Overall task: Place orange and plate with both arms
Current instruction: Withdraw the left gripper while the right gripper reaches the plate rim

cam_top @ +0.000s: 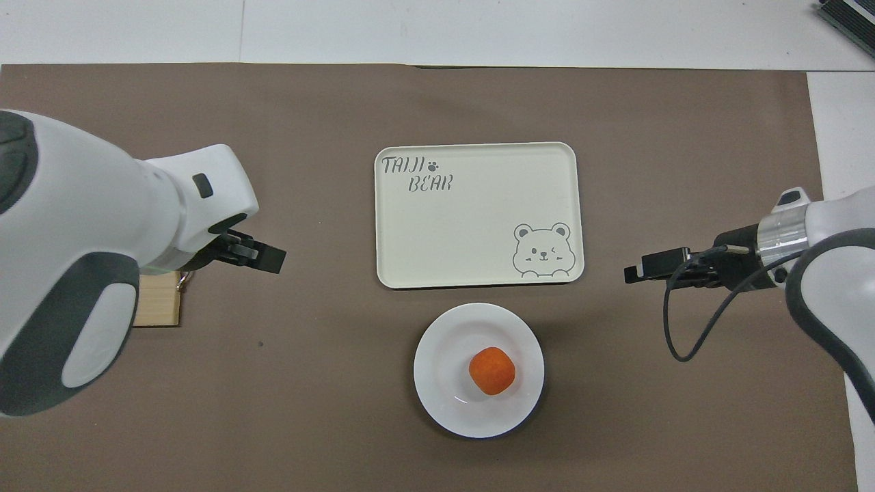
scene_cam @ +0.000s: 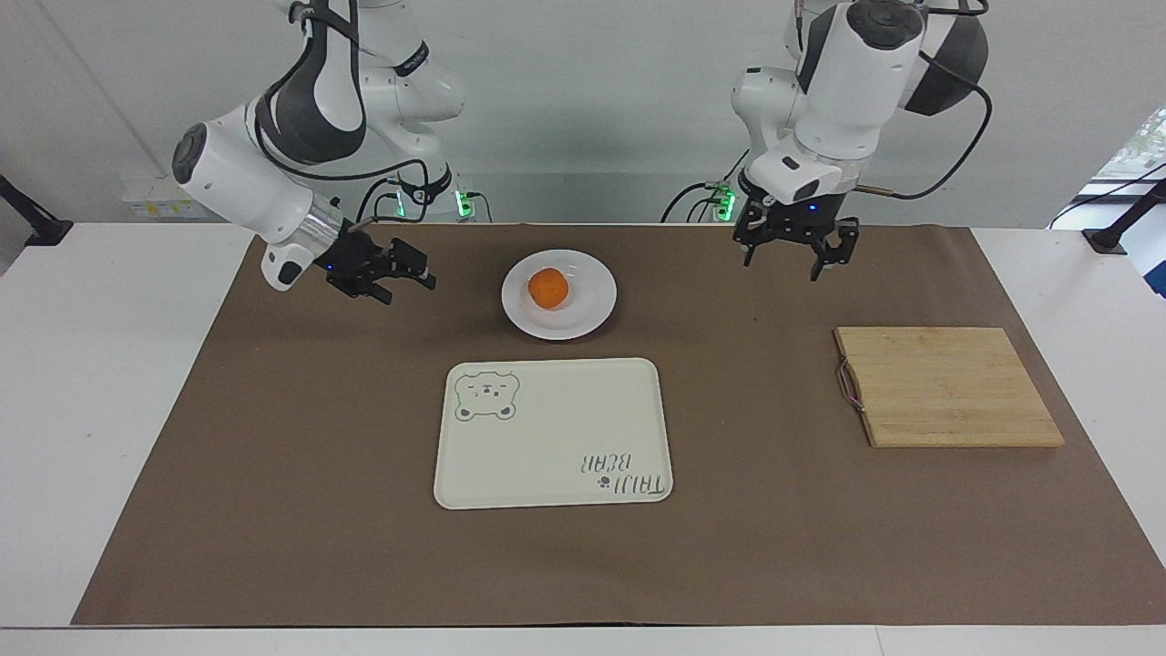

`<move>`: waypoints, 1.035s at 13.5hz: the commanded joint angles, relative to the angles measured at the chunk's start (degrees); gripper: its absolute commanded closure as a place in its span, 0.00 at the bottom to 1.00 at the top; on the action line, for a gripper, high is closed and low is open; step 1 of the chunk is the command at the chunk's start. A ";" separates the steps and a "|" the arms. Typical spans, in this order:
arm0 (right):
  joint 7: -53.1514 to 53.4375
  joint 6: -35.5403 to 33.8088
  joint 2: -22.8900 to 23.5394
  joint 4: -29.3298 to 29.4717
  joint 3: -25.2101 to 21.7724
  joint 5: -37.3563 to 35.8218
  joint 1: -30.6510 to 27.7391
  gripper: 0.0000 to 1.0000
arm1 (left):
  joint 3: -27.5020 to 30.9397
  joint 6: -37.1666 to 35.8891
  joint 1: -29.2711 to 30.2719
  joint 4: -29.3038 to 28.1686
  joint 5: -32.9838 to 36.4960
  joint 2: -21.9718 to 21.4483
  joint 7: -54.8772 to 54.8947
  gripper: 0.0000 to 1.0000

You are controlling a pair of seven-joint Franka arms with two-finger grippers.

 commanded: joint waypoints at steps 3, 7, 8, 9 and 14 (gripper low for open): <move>-6.88 13.18 -4.56 -15.71 0.42 16.85 5.94 0.00 | -0.71 -1.14 7.25 2.66 0.29 0.44 0.22 0.00; -14.09 17.17 -2.90 -21.88 0.42 29.17 9.30 0.00 | -0.62 -1.23 15.08 3.01 0.20 0.71 0.04 0.00; -16.81 17.17 -2.02 -22.85 0.51 31.54 9.30 0.00 | -0.62 -1.40 16.40 3.01 0.20 0.71 0.04 0.00; -19.44 17.17 -1.06 -24.25 0.51 33.66 9.39 0.00 | -0.62 -1.66 17.46 3.01 0.12 0.71 -0.05 0.00; -21.93 16.91 -0.78 -27.77 0.51 36.75 11.23 0.00 | -0.53 -11.06 17.73 9.59 0.12 2.02 0.21 0.00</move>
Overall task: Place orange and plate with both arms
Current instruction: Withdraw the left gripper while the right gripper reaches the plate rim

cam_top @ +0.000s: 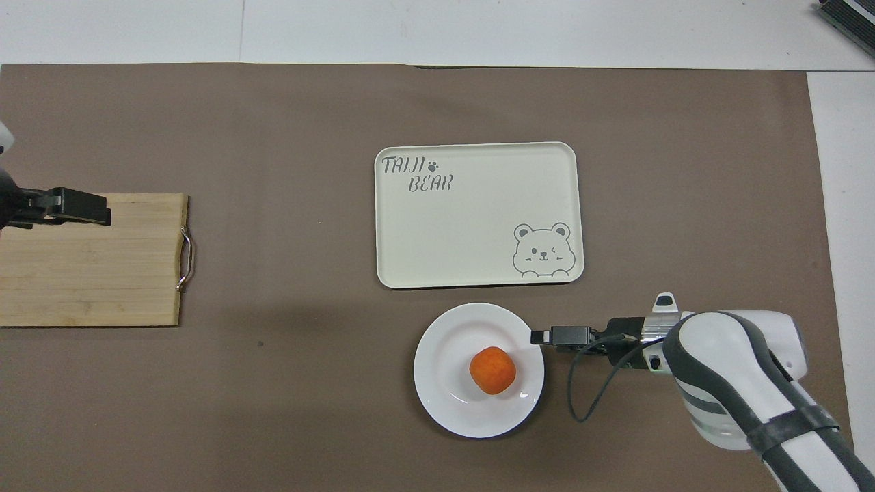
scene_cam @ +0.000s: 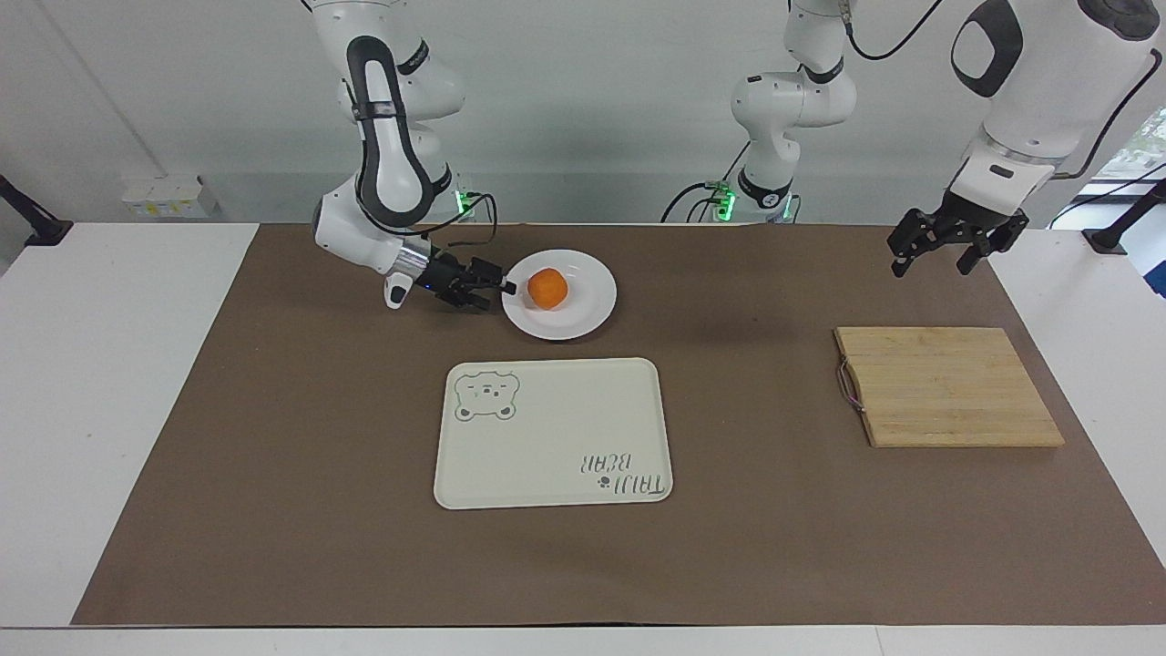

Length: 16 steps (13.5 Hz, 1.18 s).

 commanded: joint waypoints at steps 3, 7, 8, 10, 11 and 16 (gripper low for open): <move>-6.16 0.57 0.35 -3.27 0.02 5.55 1.11 0.00 | -0.30 -6.92 1.64 5.68 -0.84 1.97 3.55 0.00; -6.26 0.57 0.52 -3.54 -0.06 6.10 1.20 0.51 | -0.30 -7.01 1.64 4.98 -1.20 1.27 3.21 0.00; -6.17 0.57 1.31 -3.54 0.02 6.10 1.20 0.77 | -0.30 -7.27 1.64 4.98 -1.11 1.27 3.20 0.00; -6.00 0.57 1.32 -3.54 -0.06 6.10 1.20 1.00 | -0.30 -7.45 2.16 4.98 -1.11 1.18 3.12 0.00; -5.48 0.57 1.40 -3.45 -0.06 6.10 1.20 1.00 | -0.30 -7.45 2.34 4.98 -1.11 1.18 3.11 0.00; -11.17 0.40 3.16 -1.26 -0.15 5.31 0.41 1.00 | -0.30 -7.36 1.99 4.98 -1.11 1.18 3.11 0.00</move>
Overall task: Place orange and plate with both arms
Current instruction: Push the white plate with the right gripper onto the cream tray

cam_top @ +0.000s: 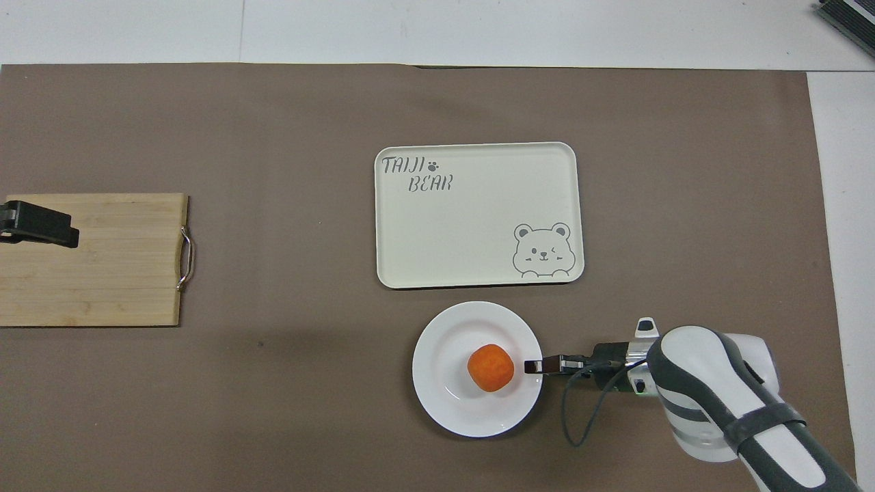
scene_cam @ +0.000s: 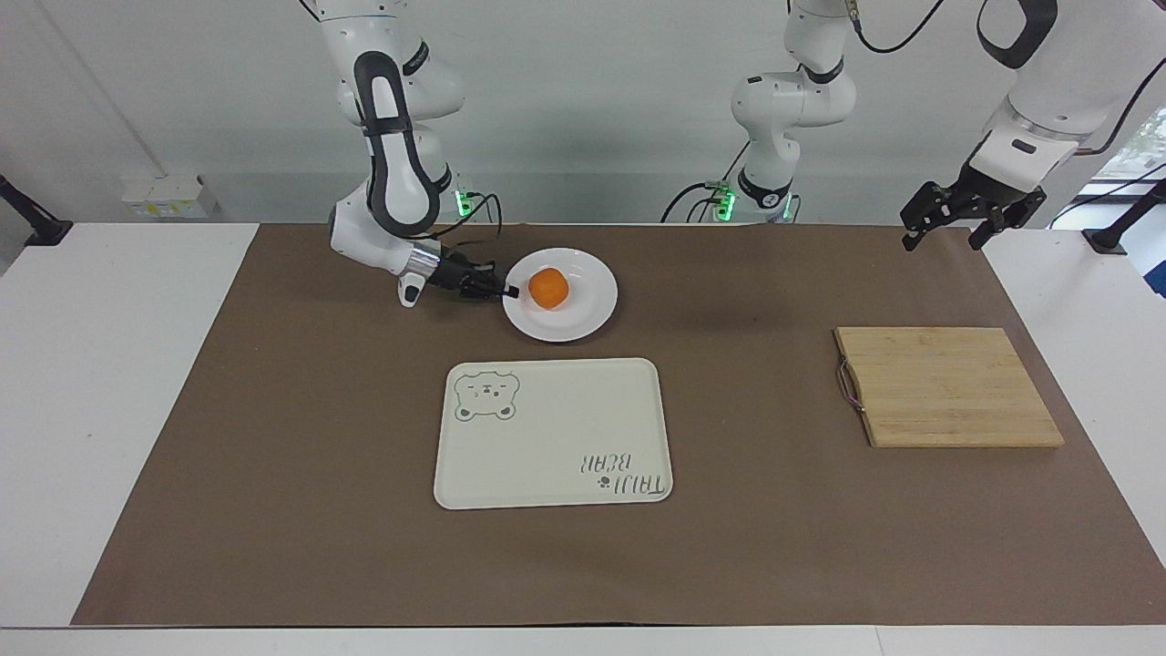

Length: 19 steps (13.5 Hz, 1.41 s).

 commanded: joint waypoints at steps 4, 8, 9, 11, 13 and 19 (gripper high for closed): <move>-5.40 -0.23 1.44 3.61 -0.24 0.27 -1.42 1.00 | -0.28 -1.59 0.56 1.66 -0.61 0.65 0.55 0.00; -4.62 -6.28 1.53 7.74 -0.24 0.18 -5.81 1.00 | -0.28 -1.59 0.56 1.66 -0.61 0.65 0.55 0.00; -4.18 -7.34 1.53 8.62 -0.33 0.10 -6.34 1.00 | -0.28 -1.59 0.56 1.66 -0.61 0.65 0.55 0.00; -2.78 -8.32 1.88 10.55 -0.33 0.09 -6.87 1.00 | -0.28 -1.59 0.56 1.66 -0.61 0.65 0.55 0.00; -1.20 -8.49 2.49 13.10 -0.33 0.01 -6.96 1.00 | -0.28 -1.59 0.56 1.66 -0.61 0.65 0.55 0.00; 8.38 -9.64 13.20 31.18 -0.42 -5.35 -7.31 1.00 | -0.28 -1.59 0.56 1.66 -0.61 0.65 0.55 0.00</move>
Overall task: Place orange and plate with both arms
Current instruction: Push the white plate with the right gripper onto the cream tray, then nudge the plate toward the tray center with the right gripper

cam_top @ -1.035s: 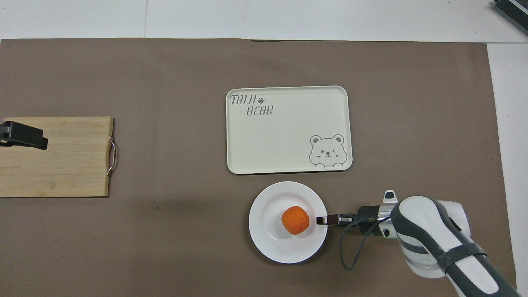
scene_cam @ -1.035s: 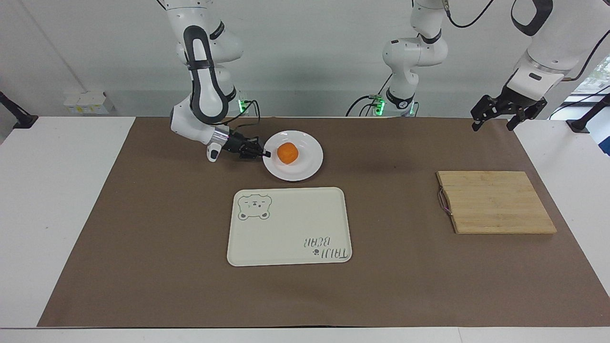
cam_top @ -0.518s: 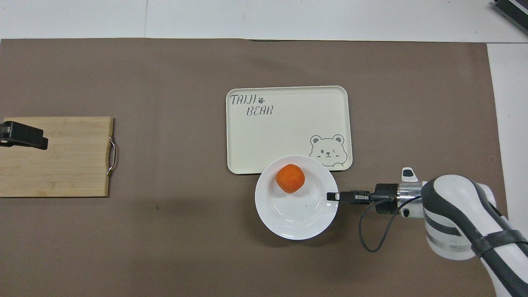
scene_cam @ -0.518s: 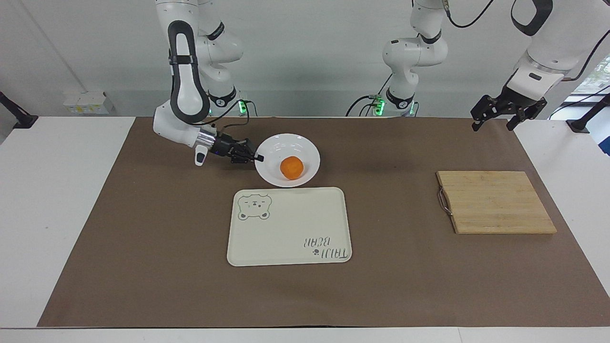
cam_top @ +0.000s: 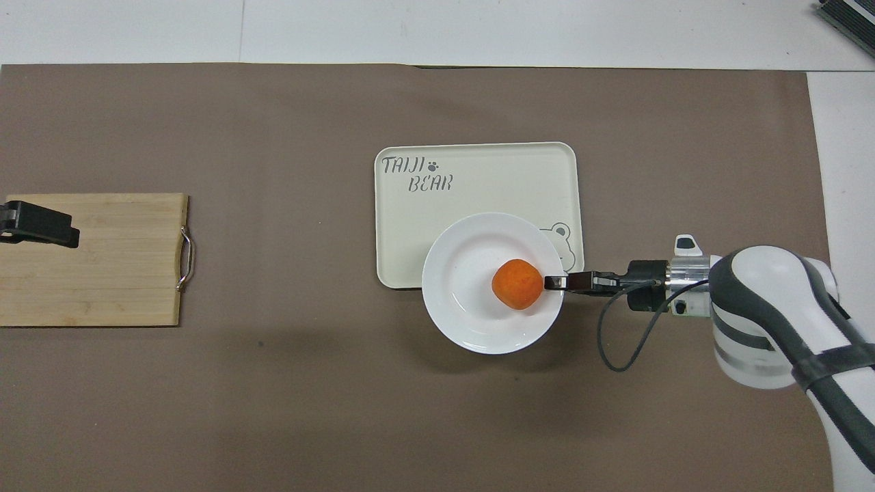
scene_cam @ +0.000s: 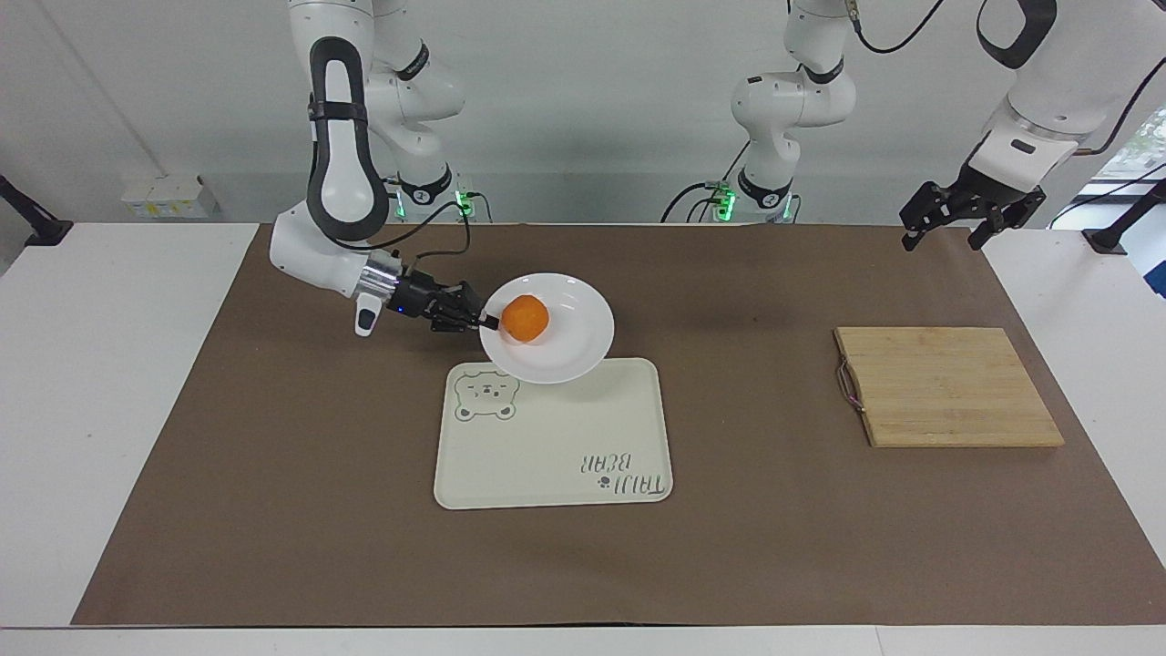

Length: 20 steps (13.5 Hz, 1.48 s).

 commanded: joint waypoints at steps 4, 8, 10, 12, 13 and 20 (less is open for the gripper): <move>8.93 -2.57 13.32 20.50 0.21 -4.11 -1.29 1.00 | -0.25 -1.57 0.56 1.65 -0.61 0.65 0.55 0.00; 10.34 0.41 18.88 26.07 0.39 -3.40 -0.06 1.00 | -0.25 -1.57 0.56 1.65 -0.61 0.65 0.55 0.00; 9.56 0.69 20.11 25.55 0.39 -3.75 0.03 1.00 | -0.25 -1.57 0.56 1.65 -0.61 0.65 0.55 0.00; 8.41 1.04 20.99 25.20 0.39 -4.19 0.38 1.00 | -0.25 -1.57 0.56 1.65 -0.61 0.74 0.55 0.00; 7.80 1.04 21.00 24.67 0.39 -4.46 0.56 1.00 | -0.25 -1.57 0.56 1.65 -0.61 0.65 0.55 0.00; 7.00 2.09 20.64 22.91 0.30 -5.86 1.78 1.00 | -0.25 -1.57 0.56 1.65 -0.61 0.74 0.55 0.00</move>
